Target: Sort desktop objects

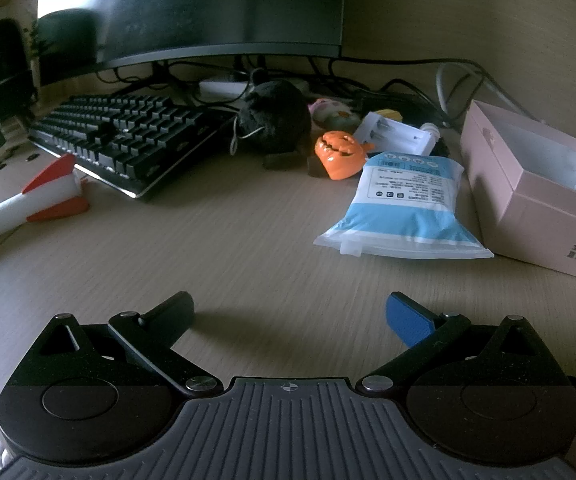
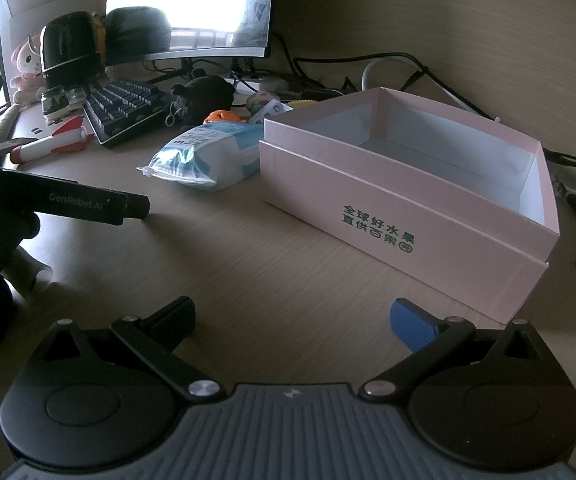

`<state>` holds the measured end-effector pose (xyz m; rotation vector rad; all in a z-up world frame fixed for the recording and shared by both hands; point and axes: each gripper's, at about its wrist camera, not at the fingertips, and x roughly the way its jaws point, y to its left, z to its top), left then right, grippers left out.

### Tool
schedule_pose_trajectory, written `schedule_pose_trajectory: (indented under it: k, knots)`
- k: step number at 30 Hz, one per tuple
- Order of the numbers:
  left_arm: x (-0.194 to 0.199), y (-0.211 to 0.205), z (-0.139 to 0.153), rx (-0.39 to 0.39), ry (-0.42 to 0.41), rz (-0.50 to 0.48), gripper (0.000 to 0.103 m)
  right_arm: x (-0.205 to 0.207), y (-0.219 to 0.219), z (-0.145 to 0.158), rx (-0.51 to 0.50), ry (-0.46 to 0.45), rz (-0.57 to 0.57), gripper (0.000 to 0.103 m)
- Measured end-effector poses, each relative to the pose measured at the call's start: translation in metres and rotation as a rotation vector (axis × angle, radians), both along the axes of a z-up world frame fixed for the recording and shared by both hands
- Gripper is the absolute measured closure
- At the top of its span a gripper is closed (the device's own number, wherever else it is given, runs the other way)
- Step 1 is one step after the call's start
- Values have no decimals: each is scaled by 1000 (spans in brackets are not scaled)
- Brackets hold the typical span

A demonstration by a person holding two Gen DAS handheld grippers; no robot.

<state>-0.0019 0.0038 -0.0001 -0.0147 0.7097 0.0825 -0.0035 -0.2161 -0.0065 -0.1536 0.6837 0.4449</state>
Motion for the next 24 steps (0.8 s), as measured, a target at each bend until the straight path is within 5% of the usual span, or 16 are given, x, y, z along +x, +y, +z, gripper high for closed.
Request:
schedule_pose_trajectory:
  k: [24]
  knots:
    - [0, 0, 0, 0, -1, 3, 0, 0, 5, 0, 1, 0, -56, 0]
